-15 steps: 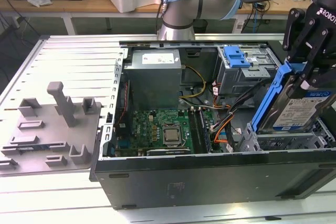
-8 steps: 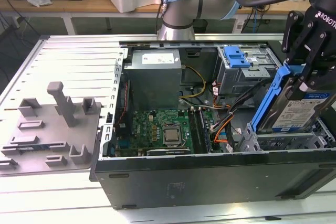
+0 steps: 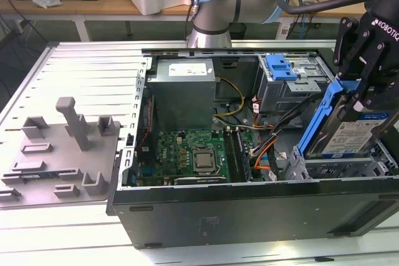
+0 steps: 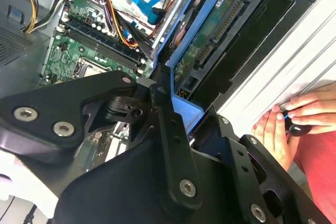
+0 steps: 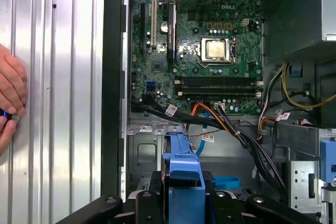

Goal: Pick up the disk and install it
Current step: 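Insert the disk into the insertion slot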

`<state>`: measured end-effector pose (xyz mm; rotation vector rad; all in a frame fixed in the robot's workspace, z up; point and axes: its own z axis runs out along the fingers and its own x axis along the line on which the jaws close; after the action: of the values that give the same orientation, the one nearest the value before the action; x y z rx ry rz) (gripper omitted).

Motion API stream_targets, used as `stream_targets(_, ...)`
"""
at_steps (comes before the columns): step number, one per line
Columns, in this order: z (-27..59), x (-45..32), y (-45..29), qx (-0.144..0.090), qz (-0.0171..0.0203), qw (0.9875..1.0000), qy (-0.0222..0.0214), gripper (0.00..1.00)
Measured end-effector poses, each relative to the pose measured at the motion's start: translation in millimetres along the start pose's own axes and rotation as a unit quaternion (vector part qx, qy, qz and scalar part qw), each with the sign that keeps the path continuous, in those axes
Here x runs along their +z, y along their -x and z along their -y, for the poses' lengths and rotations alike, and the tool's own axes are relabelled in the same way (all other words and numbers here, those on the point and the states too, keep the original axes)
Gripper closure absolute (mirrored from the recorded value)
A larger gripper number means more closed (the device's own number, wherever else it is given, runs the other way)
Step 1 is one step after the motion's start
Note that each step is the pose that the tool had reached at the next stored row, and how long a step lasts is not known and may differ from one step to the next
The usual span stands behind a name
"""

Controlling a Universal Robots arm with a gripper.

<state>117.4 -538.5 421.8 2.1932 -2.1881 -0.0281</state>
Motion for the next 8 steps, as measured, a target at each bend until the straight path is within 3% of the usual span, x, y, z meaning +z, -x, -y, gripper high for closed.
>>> stream_targets(8, 0.3, 6.3, 0.1, 0.0, 0.0, 1.0, 0.0, 0.63)
